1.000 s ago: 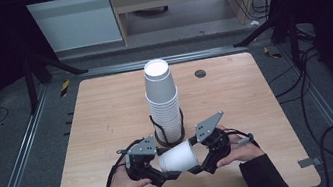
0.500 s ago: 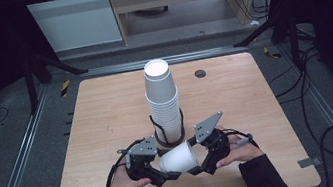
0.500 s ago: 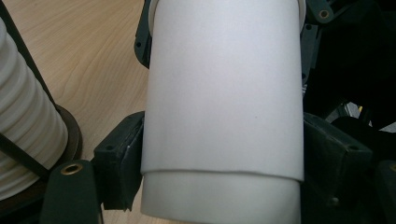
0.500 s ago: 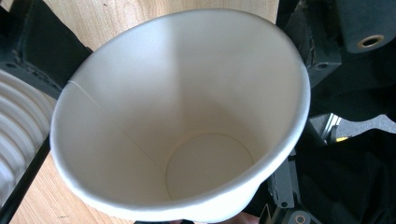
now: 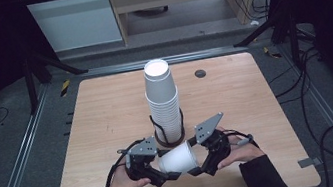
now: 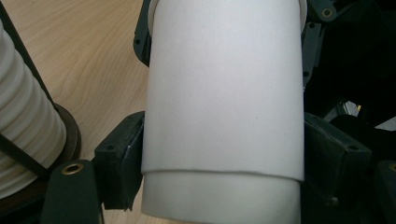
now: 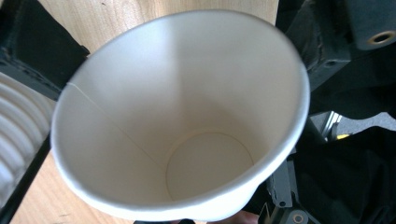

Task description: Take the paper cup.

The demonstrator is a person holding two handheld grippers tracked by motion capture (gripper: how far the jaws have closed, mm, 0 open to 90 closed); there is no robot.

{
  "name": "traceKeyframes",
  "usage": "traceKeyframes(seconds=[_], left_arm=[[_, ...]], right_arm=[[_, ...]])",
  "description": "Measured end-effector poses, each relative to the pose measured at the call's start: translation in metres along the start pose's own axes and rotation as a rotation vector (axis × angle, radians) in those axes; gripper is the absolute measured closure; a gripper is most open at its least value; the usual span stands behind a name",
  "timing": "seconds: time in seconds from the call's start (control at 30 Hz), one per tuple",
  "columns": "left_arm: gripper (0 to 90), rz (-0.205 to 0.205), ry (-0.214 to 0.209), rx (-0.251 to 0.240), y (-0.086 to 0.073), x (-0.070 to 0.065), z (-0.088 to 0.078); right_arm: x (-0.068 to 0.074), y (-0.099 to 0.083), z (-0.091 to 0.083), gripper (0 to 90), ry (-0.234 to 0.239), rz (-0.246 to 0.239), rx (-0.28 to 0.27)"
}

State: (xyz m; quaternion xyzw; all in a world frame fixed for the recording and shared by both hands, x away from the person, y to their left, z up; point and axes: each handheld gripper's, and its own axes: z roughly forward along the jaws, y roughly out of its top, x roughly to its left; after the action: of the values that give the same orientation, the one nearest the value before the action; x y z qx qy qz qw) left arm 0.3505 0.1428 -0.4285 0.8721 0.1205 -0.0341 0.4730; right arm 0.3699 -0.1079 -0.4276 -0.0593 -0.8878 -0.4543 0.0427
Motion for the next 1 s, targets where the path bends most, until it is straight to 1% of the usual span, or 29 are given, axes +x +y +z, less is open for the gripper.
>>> traceKeyframes(seconds=[0.13, 0.2, 0.3, 0.33, 0.43, 0.57, 0.7, 0.77, 0.9, 1.0], left_arm=[[22.1, -0.004, 0.007, -0.016, -0.002, 0.0, -0.004], [21.9, -0.008, 0.014, -0.029, -0.004, 0.0, -0.007], [21.7, -0.017, 0.026, -0.051, -0.01, 0.0, -0.013], [21.6, -0.019, 0.028, -0.058, -0.012, 0.0, -0.014], [21.5, -0.032, 0.045, -0.085, -0.018, 0.001, -0.019], [21.3, -0.038, 0.061, -0.118, -0.025, 0.0, -0.022], [21.2, -0.043, 0.067, -0.136, -0.034, -0.001, -0.021], [21.2, -0.046, 0.069, -0.137, -0.035, -0.002, -0.019], [21.2, -0.034, 0.061, -0.151, -0.034, -0.001, -0.015], [21.2, -0.031, 0.065, -0.16, -0.031, -0.001, -0.013]], right_arm=[[0.0, 0.0, -0.006, 4.9, -0.022, 0.007, -0.028], [0.001, 0.0, -0.011, 4.3, -0.028, 0.012, -0.051], [0.002, -0.002, -0.017, 4.1, -0.045, 0.018, -0.081], [0.003, -0.003, -0.019, 4.1, -0.051, 0.024, -0.094], [0.004, -0.008, -0.02, 3.5, -0.061, 0.042, -0.112], [0.005, -0.017, -0.019, 3.6, -0.093, 0.084, -0.126], [0.007, -0.024, -0.016, 3.6, -0.098, 0.108, -0.161], [0.008, -0.026, -0.015, 3.5, -0.096, 0.121, -0.175], [0.01, -0.027, -0.013, 3.4, -0.095, 0.135, -0.202], [0.011, -0.026, -0.012, 3.4, -0.089, 0.139, -0.224]])
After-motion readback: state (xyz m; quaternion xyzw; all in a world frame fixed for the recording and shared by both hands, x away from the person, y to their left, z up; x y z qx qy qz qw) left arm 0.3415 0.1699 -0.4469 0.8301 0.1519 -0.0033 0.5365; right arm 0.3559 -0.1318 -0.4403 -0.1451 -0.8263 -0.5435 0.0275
